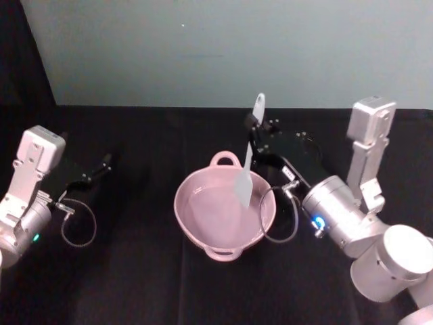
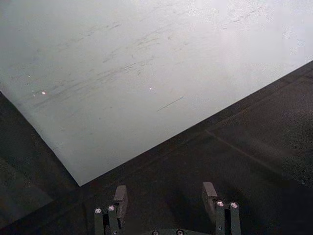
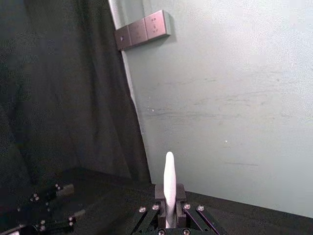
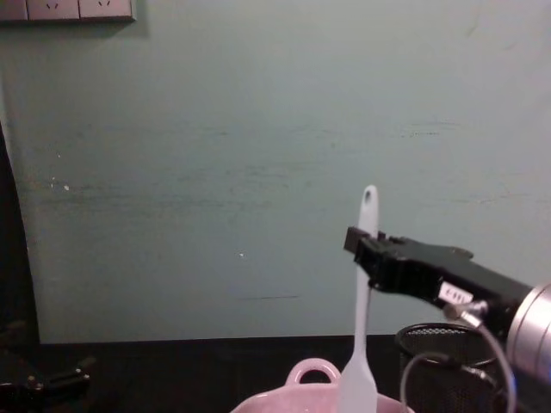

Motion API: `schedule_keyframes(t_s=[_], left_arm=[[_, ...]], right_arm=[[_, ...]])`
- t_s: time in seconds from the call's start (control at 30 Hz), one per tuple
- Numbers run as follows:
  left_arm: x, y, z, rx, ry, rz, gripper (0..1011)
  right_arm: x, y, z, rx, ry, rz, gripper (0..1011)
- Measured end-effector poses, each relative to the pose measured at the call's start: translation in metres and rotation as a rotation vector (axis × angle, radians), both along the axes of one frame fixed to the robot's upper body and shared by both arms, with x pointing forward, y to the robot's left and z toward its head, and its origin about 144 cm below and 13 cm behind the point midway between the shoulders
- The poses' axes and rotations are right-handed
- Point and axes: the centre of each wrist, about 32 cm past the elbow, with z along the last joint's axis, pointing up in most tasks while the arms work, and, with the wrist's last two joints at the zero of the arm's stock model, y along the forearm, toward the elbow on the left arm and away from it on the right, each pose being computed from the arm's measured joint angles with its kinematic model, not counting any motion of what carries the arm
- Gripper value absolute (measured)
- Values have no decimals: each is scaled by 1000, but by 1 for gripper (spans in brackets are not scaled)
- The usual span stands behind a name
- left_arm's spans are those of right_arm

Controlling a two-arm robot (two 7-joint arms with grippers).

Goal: Use the one hand to pick up the spoon and stir the clear water in the bowl.

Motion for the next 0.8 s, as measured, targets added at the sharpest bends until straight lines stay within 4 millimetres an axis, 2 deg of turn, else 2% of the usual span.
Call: schedule_keyframes(t_s=[0.5,0.8], left_arm=[[0,0,0,0,0,0,1012],[0,0,0,0,0,0,1011]], right_arm=[[4,-27,47,129,32,-45,113],[12,-40,64,209,21,-118,113]])
